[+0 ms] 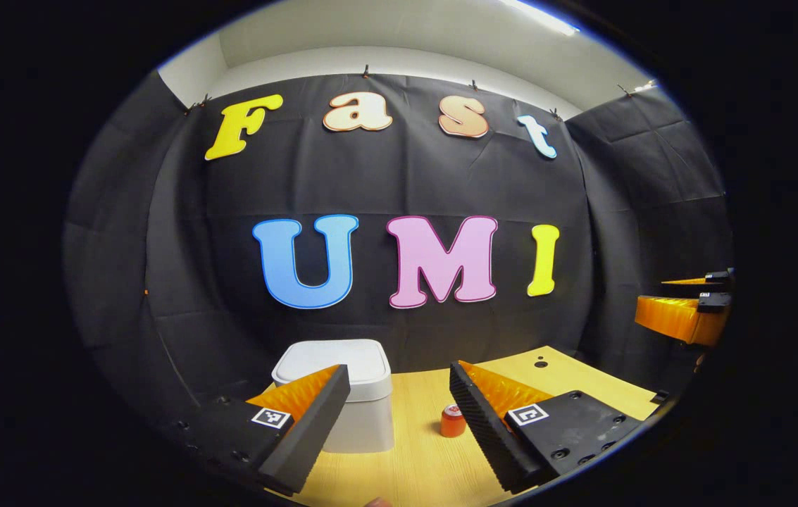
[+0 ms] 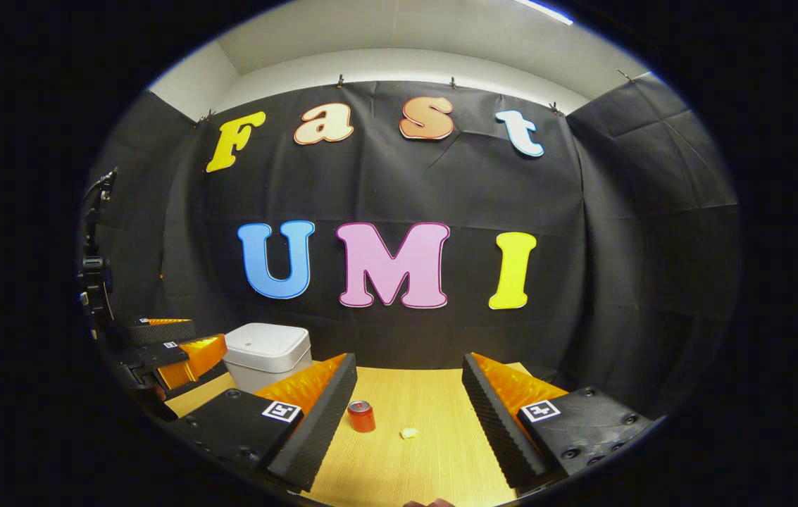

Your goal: Press the lid of the desktop garbage bin to open it, pick up the crumpled paper on the desktop and throw it into the bin, then pick up the pop can on the desktop and drop it into the bin, and finally close the garbage bin lid.

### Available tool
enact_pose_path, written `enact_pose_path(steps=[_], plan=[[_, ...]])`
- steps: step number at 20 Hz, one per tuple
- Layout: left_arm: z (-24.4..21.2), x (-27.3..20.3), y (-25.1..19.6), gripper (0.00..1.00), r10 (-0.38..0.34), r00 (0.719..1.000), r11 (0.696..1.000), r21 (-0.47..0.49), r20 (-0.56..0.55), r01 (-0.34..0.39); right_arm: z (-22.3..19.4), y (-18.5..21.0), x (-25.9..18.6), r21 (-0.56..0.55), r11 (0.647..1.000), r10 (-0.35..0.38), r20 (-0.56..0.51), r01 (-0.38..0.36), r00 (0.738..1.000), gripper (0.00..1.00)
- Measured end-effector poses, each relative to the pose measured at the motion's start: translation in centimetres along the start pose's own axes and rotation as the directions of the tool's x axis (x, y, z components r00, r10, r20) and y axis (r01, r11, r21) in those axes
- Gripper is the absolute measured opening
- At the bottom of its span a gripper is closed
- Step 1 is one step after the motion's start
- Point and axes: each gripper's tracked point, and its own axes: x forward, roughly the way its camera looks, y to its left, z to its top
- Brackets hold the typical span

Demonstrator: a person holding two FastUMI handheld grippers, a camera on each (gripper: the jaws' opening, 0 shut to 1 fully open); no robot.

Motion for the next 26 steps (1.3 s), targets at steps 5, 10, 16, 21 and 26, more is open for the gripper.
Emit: enact_pose_path(steps=[5,10,16,21,26], plan=[[0.6,0.5,0.8,0.94,0.005,1.0,1.0,0.013,0.015,-0.006,0.0,0.2,0.3,-0.013,1.0,0.006,0.001,-0.006,1.0,0.96],[0.7,1.9,1.6,0.4,-0.012,1.0,0.999,0.048,-0.008,0.012,0.1,0.4,0.8,-0.021,1.0,0.013,-0.001,-0.013,1.0,0.96],[1.7,4.5,3.3,0.06,-0.01,1.0,0.999,0.043,-0.021,0.011,0.0,0.0,1.2,-0.04,0.999,0.012,0.002,-0.012,1.0,0.96],[4.6,8.2,5.4,0.06,-0.03,0.999,0.996,0.088,-0.012,0.031,-0.6,-0.4,1.4,-0.042,0.999,0.01,-0.027,-0.011,1.0,0.96],[1.3,14.2,6.9,0.06,-0.059,0.973,0.997,-0.052,-0.222,0.049,0.0,-0.9,1.7,-0.055,0.998,0.0,-0.024,-0.001,1.0,0.96]])
